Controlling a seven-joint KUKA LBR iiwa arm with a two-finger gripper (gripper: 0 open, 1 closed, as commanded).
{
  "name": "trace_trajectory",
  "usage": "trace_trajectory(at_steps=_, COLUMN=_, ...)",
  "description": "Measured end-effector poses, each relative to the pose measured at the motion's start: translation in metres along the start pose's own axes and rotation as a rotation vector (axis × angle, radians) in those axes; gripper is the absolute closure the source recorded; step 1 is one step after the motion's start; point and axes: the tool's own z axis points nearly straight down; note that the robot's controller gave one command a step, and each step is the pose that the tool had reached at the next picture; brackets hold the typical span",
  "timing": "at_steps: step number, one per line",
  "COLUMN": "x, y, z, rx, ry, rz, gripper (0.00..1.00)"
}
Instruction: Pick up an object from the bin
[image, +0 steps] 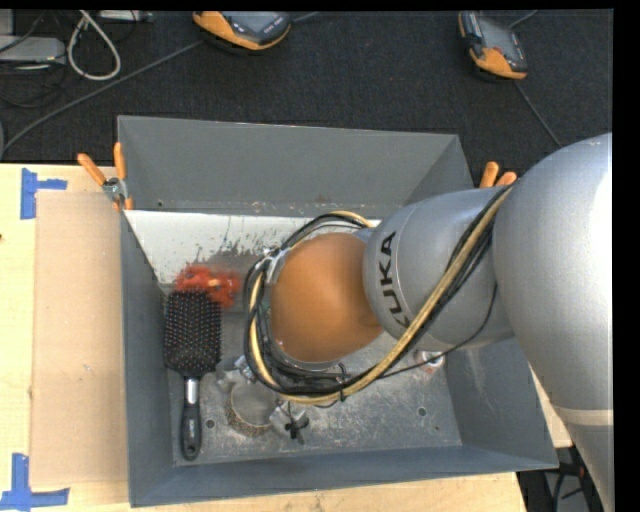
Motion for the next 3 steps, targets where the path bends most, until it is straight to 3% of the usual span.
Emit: trace_trajectory(at_steps=3, x=0.000, y=0.002, z=-0.051, rx=-0.002, ry=-0.002, rz=0.005, gripper=1.00)
